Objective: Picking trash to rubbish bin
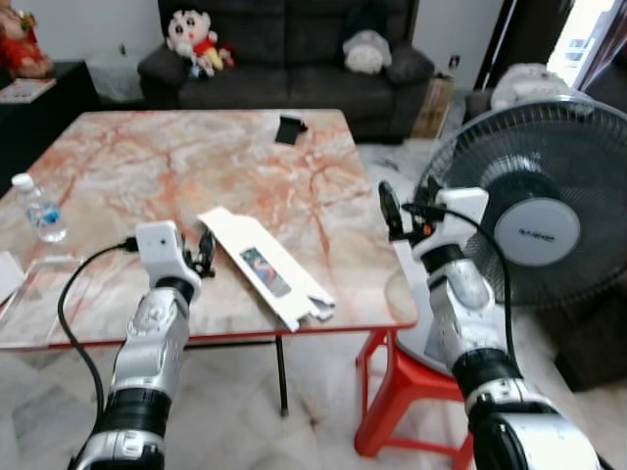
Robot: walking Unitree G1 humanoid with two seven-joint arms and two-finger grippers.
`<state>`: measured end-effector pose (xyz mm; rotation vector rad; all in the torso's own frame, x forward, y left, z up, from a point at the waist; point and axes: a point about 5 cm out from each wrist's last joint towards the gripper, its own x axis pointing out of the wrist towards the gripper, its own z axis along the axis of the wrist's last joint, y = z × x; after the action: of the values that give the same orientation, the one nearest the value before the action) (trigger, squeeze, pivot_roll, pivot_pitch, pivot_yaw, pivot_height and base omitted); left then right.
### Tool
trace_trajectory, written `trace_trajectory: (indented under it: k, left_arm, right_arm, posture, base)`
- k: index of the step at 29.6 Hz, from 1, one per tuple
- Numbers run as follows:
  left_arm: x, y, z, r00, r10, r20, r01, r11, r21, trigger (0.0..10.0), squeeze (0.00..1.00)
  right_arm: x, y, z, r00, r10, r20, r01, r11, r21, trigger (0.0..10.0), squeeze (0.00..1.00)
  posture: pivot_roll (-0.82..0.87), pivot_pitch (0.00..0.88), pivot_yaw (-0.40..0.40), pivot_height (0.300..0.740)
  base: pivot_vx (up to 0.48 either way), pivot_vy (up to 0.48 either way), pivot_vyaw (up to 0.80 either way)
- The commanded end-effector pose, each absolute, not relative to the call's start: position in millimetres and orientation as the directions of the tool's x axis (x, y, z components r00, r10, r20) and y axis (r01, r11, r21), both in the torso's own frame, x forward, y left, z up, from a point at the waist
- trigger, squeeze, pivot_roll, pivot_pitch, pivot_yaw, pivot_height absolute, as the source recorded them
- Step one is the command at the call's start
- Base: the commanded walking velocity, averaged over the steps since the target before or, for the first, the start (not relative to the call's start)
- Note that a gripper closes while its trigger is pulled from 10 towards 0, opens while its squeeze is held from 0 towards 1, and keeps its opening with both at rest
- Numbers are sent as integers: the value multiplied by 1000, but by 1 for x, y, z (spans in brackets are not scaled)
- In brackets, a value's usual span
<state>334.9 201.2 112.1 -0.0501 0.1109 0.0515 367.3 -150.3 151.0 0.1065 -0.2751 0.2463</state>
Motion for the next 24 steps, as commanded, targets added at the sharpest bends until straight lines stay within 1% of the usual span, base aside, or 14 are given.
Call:
trace_trajectory:
  k: [1,7,17,19,21,22,24]
  left_arm:
    - [335,198,108,988,31,-151,-37,999,-37,10000,0]
    - [332,192,105,983,-13,-182,-4,996,-93,10000,0]
    - [332,190,106,981,-17,-195,0,996,-84,10000,0]
    - [332,190,106,981,-18,-195,1,996,-86,10000,0]
    - [332,189,106,980,-19,-197,2,996,-87,10000,0]
    - [332,188,106,980,-22,-197,5,996,-88,10000,0]
    - [332,187,106,980,-24,-197,7,996,-88,10000,0]
  right_arm:
    - [368,-151,153,931,230,284,-259,963,71,10000,0]
    - [367,-150,153,929,236,284,-266,961,72,10000,0]
    - [368,-148,153,925,253,282,-284,956,73,10000,0]
    - [369,-145,147,933,283,224,-304,950,68,10000,0]
    - [370,-142,123,954,299,14,-298,954,-38,10000,0]
    - [368,-145,106,955,274,-113,-284,954,-91,10000,0]
    - [366,-147,100,958,255,-133,-263,963,-50,10000,0]
  posture:
    - [17,0,-28,740]
    - [19,0,-29,740]
    - [19,0,-31,740]
    - [17,0,-32,740]
    - [15,0,-32,740]
    - [12,0,-33,740]
    - [16,0,-35,740]
  base:
    - [0,0,0]
    - [0,0,0]
    - [0,0,0]
    - [0,0,0]
    - [0,0,0]
    - [0,0,0]
    - [0,0,0]
